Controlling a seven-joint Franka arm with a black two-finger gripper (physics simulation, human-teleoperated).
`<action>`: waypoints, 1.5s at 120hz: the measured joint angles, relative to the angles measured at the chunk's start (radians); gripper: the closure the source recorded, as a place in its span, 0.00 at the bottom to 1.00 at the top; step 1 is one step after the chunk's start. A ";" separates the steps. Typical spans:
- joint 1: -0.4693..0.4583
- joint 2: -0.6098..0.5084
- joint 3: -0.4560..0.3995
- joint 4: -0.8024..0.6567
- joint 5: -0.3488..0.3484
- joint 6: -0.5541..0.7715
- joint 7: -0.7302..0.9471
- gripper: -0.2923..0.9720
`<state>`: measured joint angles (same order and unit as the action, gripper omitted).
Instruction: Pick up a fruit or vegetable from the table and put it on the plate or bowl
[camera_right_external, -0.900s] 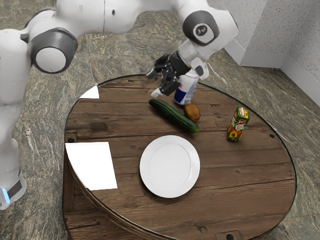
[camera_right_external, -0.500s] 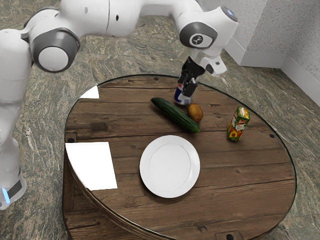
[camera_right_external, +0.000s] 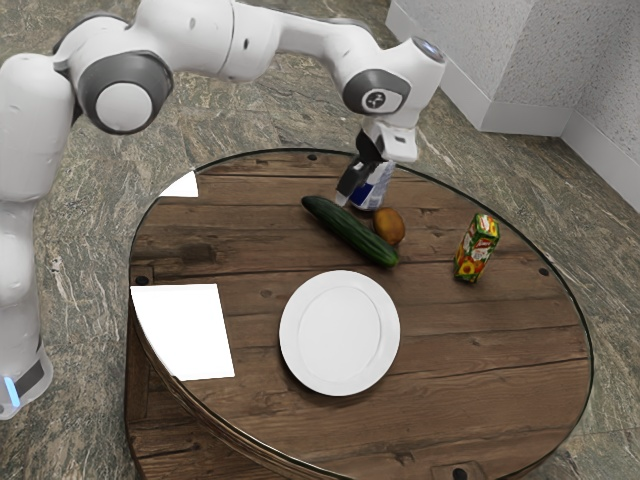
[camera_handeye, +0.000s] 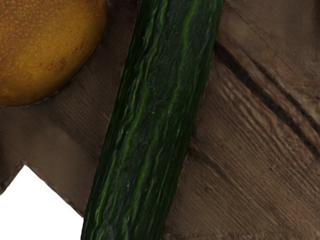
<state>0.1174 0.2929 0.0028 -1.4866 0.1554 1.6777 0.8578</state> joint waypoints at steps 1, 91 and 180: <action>0.000 0.001 0.001 -0.005 -0.001 0.005 0.007 0.23; -0.061 -0.076 0.085 -0.256 -0.089 0.238 0.382 0.23; -0.059 0.002 0.123 -0.253 -0.097 0.423 0.480 0.55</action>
<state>0.0586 0.2954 0.1257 -1.7398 0.0585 2.1004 1.3380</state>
